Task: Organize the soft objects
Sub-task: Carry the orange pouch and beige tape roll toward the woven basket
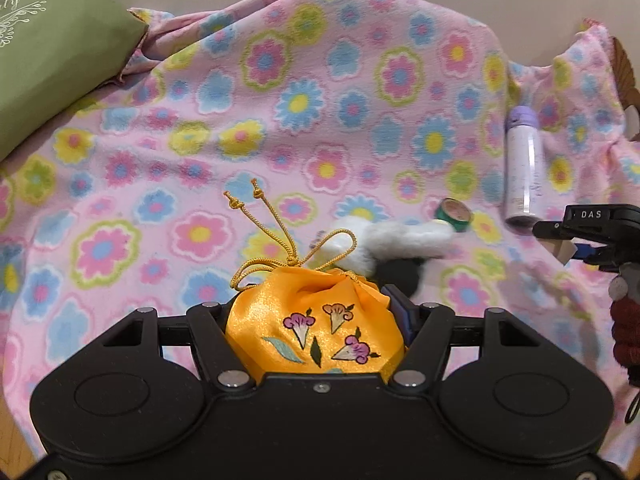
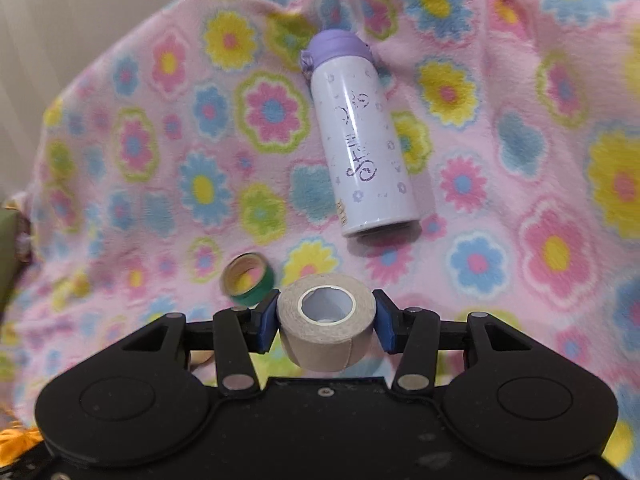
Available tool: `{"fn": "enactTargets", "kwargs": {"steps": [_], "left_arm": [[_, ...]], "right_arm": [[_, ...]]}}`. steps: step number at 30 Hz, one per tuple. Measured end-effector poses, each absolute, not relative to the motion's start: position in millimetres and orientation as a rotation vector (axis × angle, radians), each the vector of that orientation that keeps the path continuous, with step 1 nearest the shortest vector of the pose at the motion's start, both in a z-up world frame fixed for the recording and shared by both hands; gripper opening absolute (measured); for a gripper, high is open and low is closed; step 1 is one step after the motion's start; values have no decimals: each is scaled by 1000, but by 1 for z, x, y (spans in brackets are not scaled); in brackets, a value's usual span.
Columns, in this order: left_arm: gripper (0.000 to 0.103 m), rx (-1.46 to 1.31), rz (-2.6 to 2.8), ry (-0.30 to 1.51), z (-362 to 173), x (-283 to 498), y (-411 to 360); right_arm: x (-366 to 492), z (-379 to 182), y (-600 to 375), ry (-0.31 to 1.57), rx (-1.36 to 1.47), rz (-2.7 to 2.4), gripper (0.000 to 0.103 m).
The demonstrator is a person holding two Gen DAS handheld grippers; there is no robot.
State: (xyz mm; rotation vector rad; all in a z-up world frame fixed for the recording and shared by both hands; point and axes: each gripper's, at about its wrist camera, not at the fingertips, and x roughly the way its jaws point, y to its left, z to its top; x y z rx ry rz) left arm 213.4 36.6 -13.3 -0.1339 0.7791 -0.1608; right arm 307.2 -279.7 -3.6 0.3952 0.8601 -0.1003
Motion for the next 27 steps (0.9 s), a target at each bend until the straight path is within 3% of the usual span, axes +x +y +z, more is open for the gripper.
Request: {"fn": "enactTargets", "kwargs": {"steps": [14,27], "left_arm": [[62,-102,-213,829,19,140,15],[62,-171,-219,889,11,79,18]], "right_arm": [[171,72,-244,816,406,80,48],[88,88,-198,846,380,164,48]]}}
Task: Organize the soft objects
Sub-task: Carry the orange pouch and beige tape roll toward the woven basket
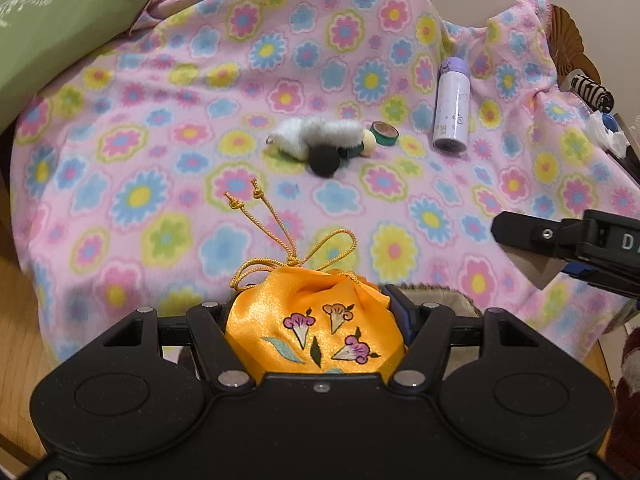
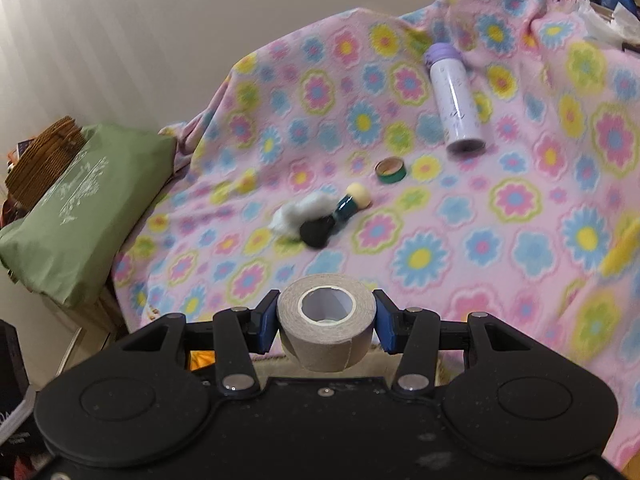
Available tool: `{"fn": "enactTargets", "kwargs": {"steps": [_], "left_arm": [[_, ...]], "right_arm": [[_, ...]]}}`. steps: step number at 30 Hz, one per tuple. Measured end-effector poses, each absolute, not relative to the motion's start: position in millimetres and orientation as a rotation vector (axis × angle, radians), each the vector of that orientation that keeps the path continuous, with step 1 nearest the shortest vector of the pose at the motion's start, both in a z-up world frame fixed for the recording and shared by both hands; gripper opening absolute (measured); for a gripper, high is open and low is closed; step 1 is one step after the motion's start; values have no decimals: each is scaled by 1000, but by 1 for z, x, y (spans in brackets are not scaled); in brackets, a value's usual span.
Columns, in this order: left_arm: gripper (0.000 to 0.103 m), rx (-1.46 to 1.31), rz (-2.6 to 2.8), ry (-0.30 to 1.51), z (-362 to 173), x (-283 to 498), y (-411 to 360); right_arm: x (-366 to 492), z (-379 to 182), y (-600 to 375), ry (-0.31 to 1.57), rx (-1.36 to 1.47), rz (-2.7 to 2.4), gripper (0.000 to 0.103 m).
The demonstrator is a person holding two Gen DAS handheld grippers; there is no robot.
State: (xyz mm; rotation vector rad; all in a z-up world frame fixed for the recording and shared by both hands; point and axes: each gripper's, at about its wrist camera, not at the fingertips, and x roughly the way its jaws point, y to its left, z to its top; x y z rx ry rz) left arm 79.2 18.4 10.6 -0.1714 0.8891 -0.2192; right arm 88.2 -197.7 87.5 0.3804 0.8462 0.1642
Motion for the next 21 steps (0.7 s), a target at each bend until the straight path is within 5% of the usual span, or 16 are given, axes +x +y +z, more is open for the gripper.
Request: {"fn": "enactTargets", "kwargs": {"steps": [21], "left_arm": [[62,-194,-248,858,6,29,13]], "right_arm": [[49,85,-187,912,311,127,48]]}}
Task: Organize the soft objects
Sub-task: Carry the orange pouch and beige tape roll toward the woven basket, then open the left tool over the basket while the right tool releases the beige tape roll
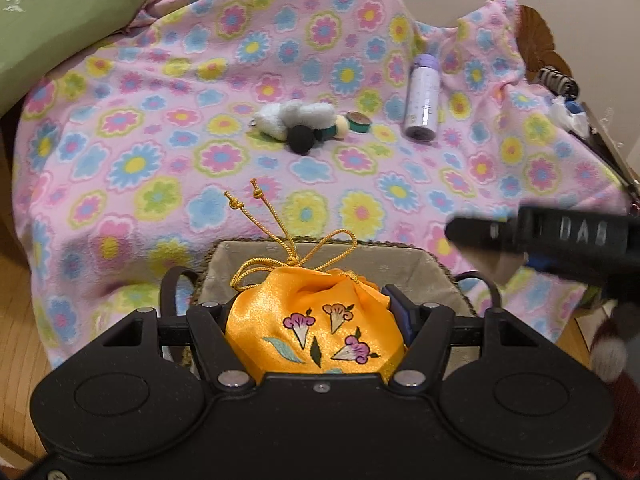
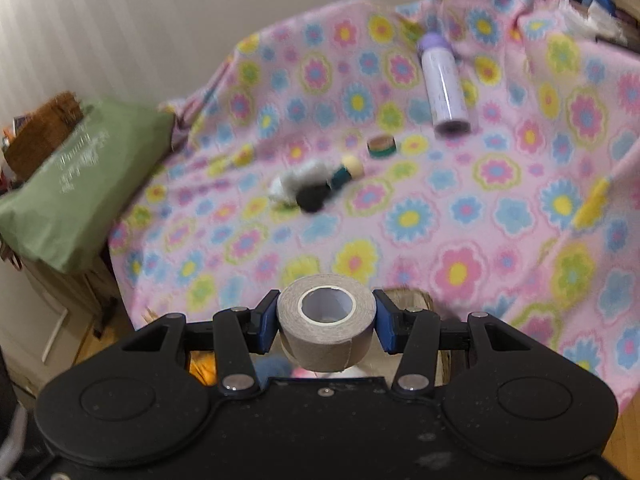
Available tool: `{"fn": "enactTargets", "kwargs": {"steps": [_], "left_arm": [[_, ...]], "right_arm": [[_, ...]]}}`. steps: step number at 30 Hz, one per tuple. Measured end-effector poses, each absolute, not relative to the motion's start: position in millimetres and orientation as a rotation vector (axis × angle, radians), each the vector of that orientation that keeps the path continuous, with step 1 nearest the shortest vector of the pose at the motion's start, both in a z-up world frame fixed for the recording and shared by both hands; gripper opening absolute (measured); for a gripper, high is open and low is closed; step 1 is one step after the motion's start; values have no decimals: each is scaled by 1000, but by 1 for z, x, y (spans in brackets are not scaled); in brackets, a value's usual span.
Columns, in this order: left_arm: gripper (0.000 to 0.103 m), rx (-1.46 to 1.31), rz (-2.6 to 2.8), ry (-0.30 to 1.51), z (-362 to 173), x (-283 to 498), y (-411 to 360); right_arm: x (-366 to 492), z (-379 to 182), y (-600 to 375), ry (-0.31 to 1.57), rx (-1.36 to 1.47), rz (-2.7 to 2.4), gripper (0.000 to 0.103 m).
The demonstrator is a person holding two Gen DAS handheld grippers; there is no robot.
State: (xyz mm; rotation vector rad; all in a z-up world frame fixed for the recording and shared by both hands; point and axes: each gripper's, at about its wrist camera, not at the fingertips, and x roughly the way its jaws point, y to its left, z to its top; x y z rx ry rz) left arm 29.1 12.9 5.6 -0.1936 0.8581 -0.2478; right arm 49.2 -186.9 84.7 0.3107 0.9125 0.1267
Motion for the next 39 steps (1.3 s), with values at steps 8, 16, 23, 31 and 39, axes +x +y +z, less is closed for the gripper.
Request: {"fn": "enactTargets", "kwargs": {"steps": [8,16,23,31,39], "left_arm": [[62,-234,-209,877,1,27,23],[62,-250,-205,944,-12,31,24],[62,-257,-204,950,-14,32,24],[62,-258,-204,952,-18,45,21],[69,-253,-195,951,-20,49,19]], "right_arm": [[37,55,-189,1029,272,151,48],[33,36,-192,1114,269,166,48],[32,34,-194,1123,281,162,48],[33,35,-193,1122,268,161,49],[32,37,-194,1108,256,152,50]]}}
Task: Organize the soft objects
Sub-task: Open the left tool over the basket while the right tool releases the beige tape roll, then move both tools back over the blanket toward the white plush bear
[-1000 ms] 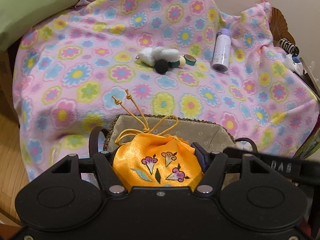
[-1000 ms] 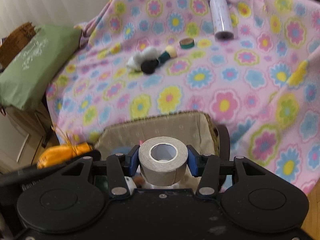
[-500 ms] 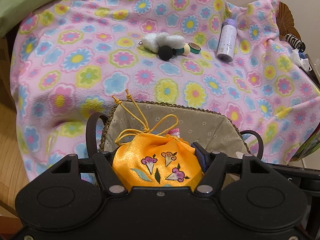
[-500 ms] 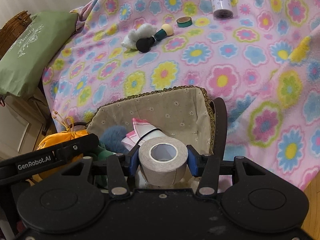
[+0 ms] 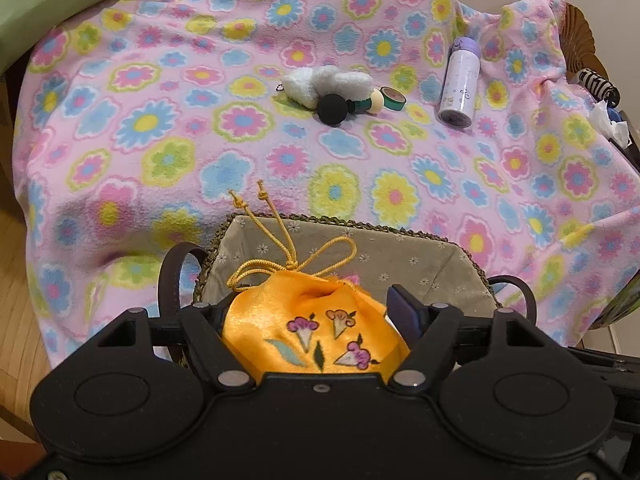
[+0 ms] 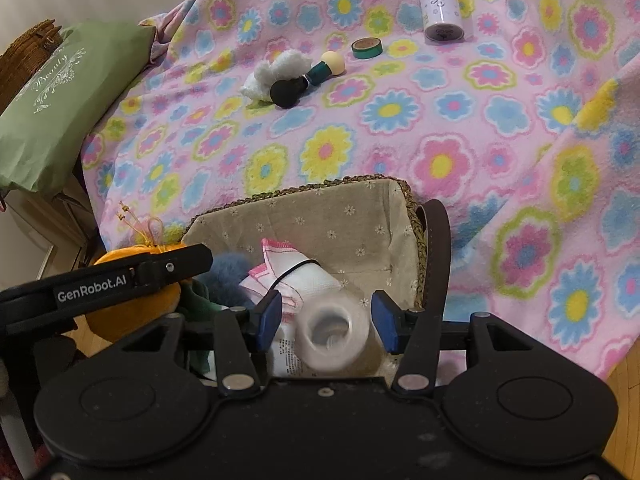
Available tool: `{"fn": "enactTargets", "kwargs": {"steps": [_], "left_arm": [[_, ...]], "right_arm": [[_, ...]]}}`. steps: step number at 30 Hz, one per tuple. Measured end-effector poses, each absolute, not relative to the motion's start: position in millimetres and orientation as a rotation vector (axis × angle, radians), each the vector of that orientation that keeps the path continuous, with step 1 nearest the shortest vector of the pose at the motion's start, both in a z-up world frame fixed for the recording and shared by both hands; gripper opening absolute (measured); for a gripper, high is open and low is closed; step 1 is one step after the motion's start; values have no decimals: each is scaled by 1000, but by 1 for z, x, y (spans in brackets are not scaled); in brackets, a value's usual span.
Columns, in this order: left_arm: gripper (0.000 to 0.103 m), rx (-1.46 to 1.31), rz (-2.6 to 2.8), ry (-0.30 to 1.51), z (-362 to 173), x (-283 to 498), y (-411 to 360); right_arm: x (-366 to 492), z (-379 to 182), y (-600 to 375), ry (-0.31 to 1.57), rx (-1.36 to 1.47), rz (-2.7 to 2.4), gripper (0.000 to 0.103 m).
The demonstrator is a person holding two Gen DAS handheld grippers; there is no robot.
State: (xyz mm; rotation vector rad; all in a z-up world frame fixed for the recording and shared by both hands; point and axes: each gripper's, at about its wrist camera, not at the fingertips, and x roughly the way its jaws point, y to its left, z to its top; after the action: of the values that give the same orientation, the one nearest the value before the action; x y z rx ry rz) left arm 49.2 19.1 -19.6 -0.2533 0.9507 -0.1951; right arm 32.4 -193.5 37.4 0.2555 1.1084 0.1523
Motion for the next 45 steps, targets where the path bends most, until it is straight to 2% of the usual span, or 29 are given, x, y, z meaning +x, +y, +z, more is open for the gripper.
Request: {"fn": "enactTargets", "kwargs": {"steps": [2,27,28,45], "left_arm": [[76,-260,-189,949,-19,49,21],[79,-286,-205,853,8,49,19],[82,-282,-204,851,9,50,18],[82,-172,-172,798,26,56,6]], "right_arm": [[32,39,-193,1102,250,152,50],[28,45,-197,1071,245,127,52],[28,45,-197,1068,245,123,52],[25,52,-202,1028,256,79,54]]}}
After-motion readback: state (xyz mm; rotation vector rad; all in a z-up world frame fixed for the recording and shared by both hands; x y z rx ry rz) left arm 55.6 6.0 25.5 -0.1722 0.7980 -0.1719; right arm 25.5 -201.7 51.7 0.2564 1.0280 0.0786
